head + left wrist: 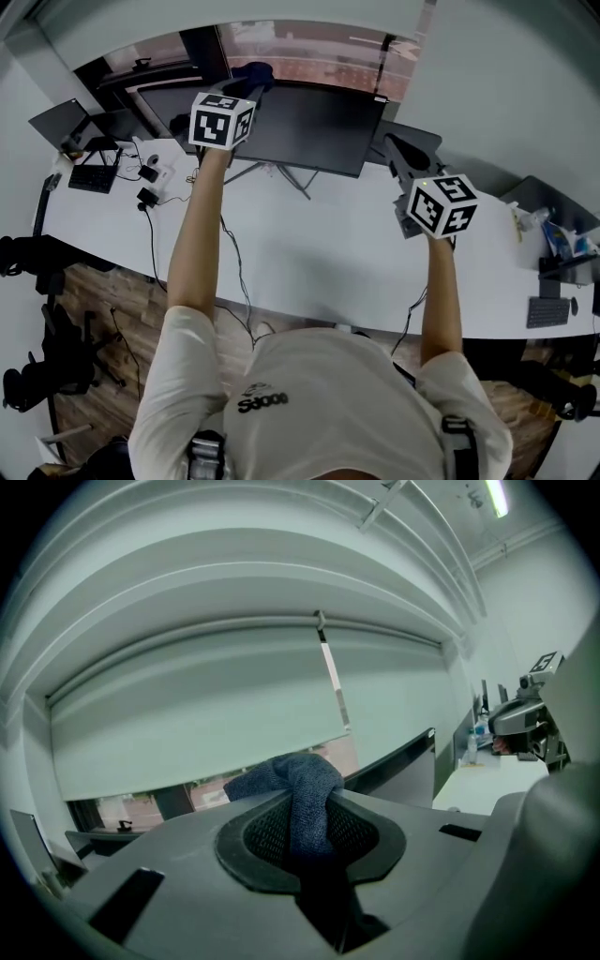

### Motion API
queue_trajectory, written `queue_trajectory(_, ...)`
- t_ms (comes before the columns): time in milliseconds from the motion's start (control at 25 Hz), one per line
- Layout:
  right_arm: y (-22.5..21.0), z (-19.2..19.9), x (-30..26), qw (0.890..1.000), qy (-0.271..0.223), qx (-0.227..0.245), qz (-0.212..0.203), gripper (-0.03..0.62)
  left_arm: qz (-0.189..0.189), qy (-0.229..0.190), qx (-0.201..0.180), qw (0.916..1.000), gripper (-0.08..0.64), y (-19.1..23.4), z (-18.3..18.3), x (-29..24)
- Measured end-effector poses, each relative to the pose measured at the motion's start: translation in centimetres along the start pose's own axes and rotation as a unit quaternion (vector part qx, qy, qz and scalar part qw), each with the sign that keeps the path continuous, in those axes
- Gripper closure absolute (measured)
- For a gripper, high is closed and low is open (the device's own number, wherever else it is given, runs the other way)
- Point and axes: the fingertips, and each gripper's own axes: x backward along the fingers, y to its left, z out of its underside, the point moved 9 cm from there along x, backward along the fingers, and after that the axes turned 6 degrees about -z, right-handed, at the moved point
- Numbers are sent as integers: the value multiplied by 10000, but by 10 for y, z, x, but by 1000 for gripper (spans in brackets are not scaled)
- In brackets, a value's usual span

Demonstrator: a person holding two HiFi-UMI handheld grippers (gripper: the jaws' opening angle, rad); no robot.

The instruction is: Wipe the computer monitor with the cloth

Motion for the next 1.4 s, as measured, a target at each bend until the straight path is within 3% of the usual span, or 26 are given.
queue_trajectory(240, -24, 5, 42, 9990, 87, 383, 215, 597, 262, -59, -64, 9996, 483, -66, -24, -13)
queue_trajectory(400, -38, 8, 71, 9979, 17, 631, 134, 595, 369, -117, -38, 9992, 483, -106, -38, -22)
queue_trajectory(600, -62, 12, 99, 9996, -178, 215, 82, 595, 407, -168, 6, 9990, 483, -145, -50, -29)
queue_trajectory(920, -85, 24, 120, 9999, 31, 113, 126, 595, 710, -265, 77, 9971, 483, -199, -67, -42)
queue_trajectory(1120, -90, 27, 134, 9987, 163, 359, 309, 595, 923, -301, 15, 9953, 483, -222, -77, -46)
queue_trajectory(1400, -89, 33, 154, 9974, 321, 568, 314, 595, 1030, -503, 507, 9921, 483, -249, -76, -50)
